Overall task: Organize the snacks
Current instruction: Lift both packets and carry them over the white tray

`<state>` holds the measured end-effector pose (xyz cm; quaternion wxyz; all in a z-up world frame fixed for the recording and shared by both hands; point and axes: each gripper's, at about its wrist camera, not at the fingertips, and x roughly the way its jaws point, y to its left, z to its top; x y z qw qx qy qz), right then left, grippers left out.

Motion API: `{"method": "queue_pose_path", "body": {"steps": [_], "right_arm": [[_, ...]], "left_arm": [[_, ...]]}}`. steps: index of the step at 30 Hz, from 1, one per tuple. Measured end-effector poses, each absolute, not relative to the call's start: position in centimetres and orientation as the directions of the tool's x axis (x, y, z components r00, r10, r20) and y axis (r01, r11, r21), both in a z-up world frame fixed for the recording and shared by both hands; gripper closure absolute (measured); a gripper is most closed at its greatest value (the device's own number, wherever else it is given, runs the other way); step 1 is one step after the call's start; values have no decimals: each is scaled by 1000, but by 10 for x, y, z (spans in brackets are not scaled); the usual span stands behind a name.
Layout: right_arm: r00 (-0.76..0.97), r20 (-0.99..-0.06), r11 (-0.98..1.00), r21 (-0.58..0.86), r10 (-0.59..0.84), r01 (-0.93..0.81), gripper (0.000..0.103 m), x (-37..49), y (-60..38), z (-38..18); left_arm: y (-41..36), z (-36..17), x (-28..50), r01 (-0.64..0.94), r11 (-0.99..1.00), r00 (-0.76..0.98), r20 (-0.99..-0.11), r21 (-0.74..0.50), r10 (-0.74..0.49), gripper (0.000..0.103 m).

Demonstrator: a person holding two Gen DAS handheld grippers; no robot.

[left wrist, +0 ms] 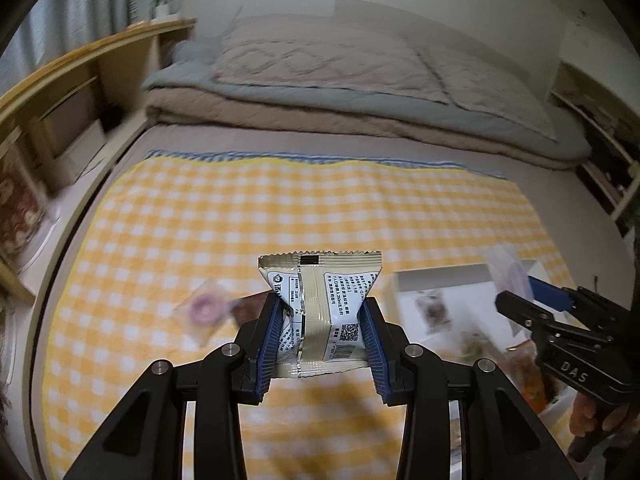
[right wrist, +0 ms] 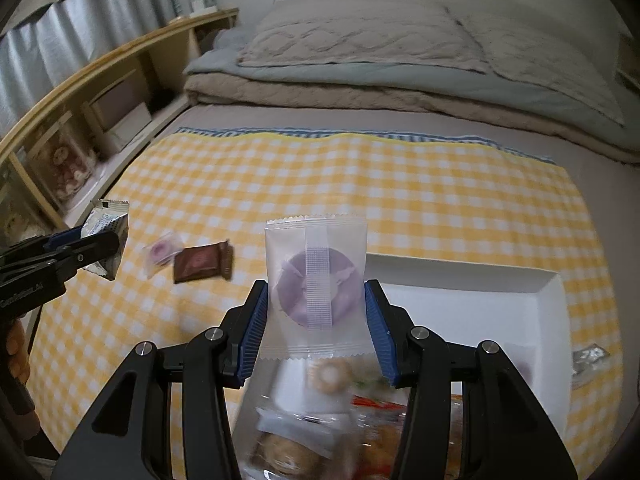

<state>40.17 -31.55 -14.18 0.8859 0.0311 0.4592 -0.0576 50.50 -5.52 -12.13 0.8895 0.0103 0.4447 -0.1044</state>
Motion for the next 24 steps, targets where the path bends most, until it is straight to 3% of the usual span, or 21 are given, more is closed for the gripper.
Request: {"method": "queue_pose_path", "body": {"steps": [24], "right_arm": [[543,-810,931,-9,-221,366,54,349,-442,-132]], "left_arm": [[-217,-169,540,414,896,462,-812,-159,-358,64]]}}
